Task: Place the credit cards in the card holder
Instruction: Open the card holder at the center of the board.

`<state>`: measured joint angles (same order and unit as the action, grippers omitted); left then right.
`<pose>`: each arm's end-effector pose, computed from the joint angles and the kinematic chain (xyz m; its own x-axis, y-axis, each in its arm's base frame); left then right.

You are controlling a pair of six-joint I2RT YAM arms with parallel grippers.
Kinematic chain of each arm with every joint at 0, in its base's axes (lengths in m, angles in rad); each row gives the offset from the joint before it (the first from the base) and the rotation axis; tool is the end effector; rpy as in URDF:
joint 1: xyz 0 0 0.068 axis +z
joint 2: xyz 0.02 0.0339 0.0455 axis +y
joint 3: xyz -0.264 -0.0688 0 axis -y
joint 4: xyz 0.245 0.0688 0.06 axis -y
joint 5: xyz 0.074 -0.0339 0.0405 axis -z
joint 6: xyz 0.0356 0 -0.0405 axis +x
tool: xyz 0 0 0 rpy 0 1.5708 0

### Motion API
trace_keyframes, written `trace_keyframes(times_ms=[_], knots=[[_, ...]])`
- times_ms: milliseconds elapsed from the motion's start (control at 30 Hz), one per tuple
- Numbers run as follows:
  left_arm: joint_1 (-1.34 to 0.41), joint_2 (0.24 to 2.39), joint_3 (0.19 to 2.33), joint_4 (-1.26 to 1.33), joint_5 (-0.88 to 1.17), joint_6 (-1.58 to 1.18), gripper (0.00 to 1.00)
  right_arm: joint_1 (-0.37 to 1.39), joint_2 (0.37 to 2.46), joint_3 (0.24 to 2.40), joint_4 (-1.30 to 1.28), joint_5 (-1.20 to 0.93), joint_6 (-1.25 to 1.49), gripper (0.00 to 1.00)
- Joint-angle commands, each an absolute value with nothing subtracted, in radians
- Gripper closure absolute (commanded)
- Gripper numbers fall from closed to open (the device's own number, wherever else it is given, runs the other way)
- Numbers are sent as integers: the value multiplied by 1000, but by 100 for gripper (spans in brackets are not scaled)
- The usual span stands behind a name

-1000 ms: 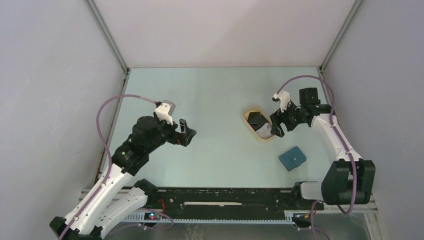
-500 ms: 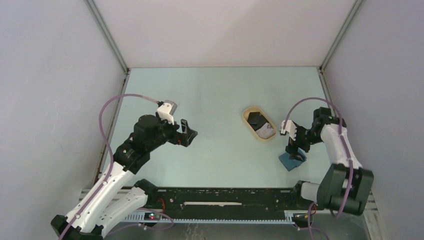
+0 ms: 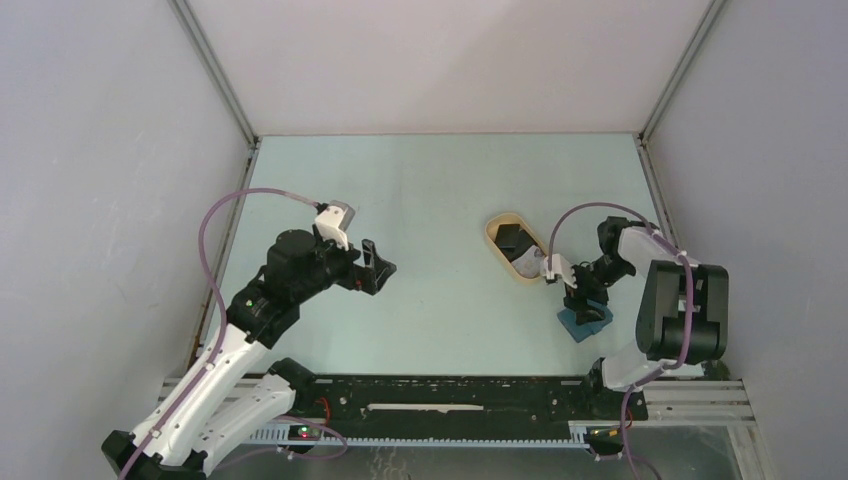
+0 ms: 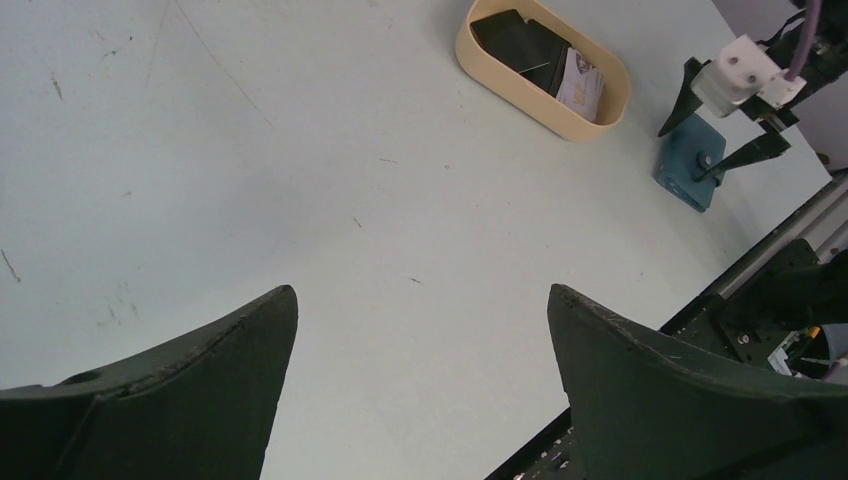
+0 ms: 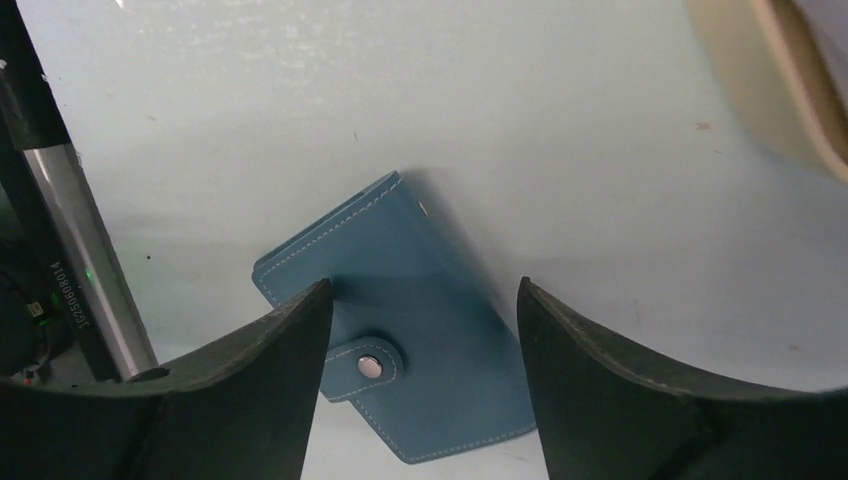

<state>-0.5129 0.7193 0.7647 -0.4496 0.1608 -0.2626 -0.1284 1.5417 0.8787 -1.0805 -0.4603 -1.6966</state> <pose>0.1399 -0.0853 0.3156 -0.4900 -0.0181 -0.8716 0.5027 0.8109 -0.2995 0.2243 -0.0130 0.1696 -0.0663 -0.8877 -0.4557 -0.9932 0.0149 0.1156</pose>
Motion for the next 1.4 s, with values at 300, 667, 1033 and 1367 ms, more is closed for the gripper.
trace_keyframes(times_ms=[300, 667, 1033, 1367], knots=[[-494, 716, 749, -415, 190, -269, 0, -83, 1600, 870, -1049, -369, -1725, 61], [-441, 714, 711, -296, 414, -338, 0, -17, 1390, 861, -1130, -550, -1701, 100], [-555, 706, 451, 202, 413, -646, 1, 408, 1236, 953, -971, -606, -901, 100], [-737, 858, 301, 654, 260, -628, 2, 433, 1413, 1168, -826, -845, -508, 100]])
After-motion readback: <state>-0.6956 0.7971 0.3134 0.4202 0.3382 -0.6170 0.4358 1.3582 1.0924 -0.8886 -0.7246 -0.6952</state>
